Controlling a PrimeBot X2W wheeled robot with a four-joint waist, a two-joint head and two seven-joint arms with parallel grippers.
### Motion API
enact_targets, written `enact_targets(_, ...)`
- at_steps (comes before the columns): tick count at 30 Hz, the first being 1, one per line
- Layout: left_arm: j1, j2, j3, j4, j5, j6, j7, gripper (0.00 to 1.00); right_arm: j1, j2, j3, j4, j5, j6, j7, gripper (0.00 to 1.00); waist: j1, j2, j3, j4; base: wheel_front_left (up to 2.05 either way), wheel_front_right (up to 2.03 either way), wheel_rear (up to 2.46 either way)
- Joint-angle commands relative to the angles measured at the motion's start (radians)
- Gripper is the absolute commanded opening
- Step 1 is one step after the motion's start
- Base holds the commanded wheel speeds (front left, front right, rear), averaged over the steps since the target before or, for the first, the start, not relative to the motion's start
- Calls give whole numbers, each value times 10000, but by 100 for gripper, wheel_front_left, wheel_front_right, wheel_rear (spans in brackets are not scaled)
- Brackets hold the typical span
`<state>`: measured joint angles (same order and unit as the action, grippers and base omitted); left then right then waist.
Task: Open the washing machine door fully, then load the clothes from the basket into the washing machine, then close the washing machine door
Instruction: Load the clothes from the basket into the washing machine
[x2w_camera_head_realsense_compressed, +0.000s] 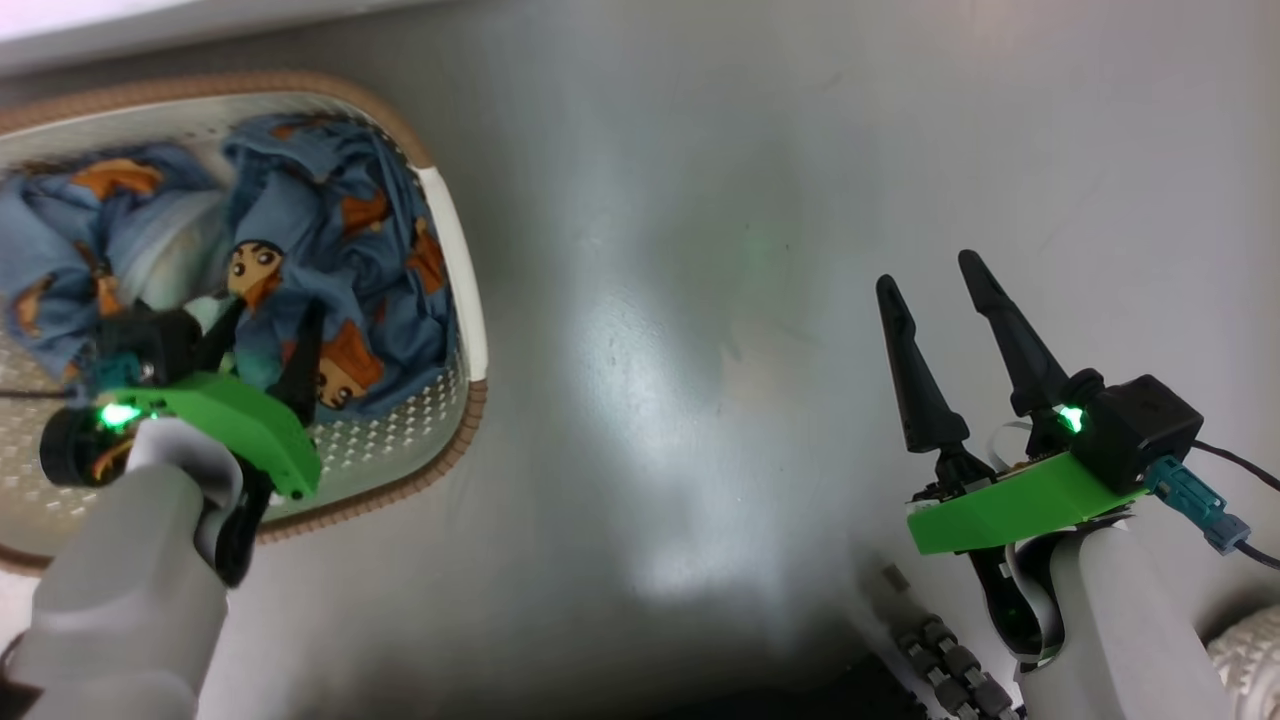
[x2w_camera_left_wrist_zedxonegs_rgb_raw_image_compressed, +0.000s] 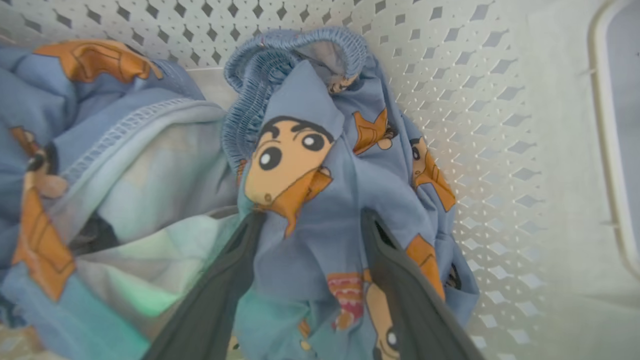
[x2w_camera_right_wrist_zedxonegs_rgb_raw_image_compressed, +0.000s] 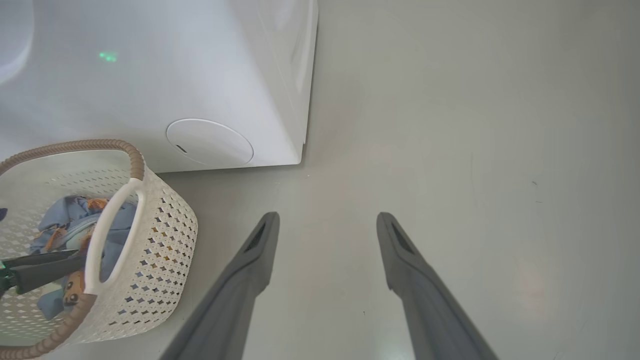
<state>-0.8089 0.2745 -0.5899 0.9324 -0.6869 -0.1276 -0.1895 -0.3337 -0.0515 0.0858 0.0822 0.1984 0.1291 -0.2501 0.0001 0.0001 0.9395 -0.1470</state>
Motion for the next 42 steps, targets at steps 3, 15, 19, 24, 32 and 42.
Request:
enact_targets(3,-225,472,-112,182,-241,-31,223,100,224,13,268,-186,203,16,-117,100,-1,-1,368,-240,0,0,0)
enact_targets(15,-1606,604,-936,1387,-601,-31,1534,100,170,13,448,-227,573,16,-117,100,-1,-1,819,-559,0,0,0)
enact_targets(19,-1665,655,-1480,1273,-684,-31,1860,0,130,13,458,-157,663,16,-117,100,-1,-1,783,-609,0,0,0)
enact_targets(24,-1402,802,-1819,1000,-1114,-31,1464,0,60,13,393,-86,734,16,-117,100,-1,-1,431,-542,0,0,0)
enact_targets(32,-735,878,-2314,721,-1532,-31,76,0,11,13,241,45,679,16,-117,100,-1,-1,-531,-307,0,0,0)
enact_targets(42,191,763,-2251,366,-2094,-31,-678,0,173,13,96,267,634,16,-117,100,-1,-1,-1880,-135,0,0,0)
